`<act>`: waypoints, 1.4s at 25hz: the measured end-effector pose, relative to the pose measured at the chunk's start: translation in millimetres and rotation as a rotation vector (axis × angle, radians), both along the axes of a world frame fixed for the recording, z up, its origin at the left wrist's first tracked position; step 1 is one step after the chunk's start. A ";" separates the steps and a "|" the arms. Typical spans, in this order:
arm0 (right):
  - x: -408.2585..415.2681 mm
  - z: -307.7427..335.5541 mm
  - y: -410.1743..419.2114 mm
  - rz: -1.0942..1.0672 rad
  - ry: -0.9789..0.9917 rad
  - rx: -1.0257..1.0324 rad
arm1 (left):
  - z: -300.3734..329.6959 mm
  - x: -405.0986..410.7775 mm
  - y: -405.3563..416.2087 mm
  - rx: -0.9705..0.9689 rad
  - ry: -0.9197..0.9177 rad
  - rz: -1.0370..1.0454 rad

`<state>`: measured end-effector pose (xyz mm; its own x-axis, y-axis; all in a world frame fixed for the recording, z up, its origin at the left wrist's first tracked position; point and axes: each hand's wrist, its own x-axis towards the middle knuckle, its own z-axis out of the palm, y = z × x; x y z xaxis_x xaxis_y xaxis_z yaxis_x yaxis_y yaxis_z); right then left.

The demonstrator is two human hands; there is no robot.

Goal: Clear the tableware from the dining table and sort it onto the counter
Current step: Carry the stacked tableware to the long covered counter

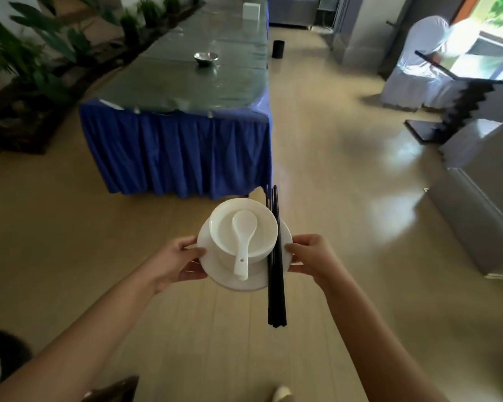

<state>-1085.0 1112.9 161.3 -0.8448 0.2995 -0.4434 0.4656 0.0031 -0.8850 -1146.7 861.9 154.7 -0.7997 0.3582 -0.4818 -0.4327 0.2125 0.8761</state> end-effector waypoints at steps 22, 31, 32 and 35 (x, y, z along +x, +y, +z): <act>-531.9 25.7 398.8 0.216 0.003 0.102 | -4.5 -474.4 392.9 0.145 0.022 0.230; -800.0 22.3 464.8 0.363 -0.002 0.091 | -2.0 -704.9 463.6 0.129 0.014 0.397; -835.0 18.2 472.4 0.399 -0.001 0.086 | -7.9 -731.6 472.2 0.134 0.015 0.434; -936.5 8.5 489.3 0.512 0.020 0.112 | -23.0 -802.4 496.6 0.137 0.023 0.577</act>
